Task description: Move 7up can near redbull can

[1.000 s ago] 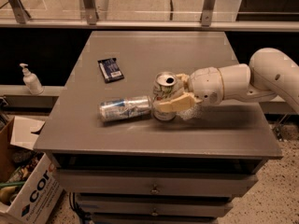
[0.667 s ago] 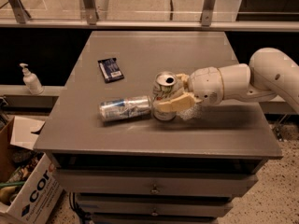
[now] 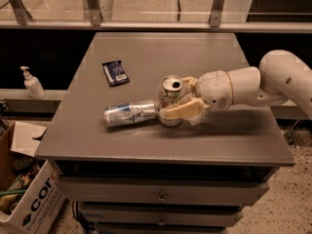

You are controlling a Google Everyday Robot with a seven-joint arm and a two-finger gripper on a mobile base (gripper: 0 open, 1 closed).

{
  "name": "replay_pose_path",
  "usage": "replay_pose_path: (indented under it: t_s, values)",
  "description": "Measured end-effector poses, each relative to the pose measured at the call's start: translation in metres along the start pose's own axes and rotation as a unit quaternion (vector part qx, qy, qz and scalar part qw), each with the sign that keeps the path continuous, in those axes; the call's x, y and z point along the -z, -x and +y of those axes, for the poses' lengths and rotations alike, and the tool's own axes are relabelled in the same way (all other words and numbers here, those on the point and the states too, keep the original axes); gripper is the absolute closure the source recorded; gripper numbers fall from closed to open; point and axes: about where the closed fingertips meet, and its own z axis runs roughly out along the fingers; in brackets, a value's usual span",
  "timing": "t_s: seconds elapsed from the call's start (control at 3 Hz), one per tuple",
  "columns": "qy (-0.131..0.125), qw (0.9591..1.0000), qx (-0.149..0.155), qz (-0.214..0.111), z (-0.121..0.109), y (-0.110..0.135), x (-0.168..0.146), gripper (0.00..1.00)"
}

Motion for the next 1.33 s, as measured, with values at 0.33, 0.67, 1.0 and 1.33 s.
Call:
replay_pose_path:
  t_s: [0.33, 0.67, 1.0, 1.33]
  values:
    - [0.004, 1.0000, 0.008, 0.003, 0.003, -0.007, -0.002, 0.00]
    - [0.002, 0.9999, 0.015, 0.002, 0.004, -0.008, 0.000, 0.00]
    - [-0.022, 0.9993, 0.029, -0.004, -0.002, 0.006, 0.038, 0.00]
    - [-0.045, 0.9981, 0.041, -0.007, -0.006, 0.017, 0.074, 0.00]
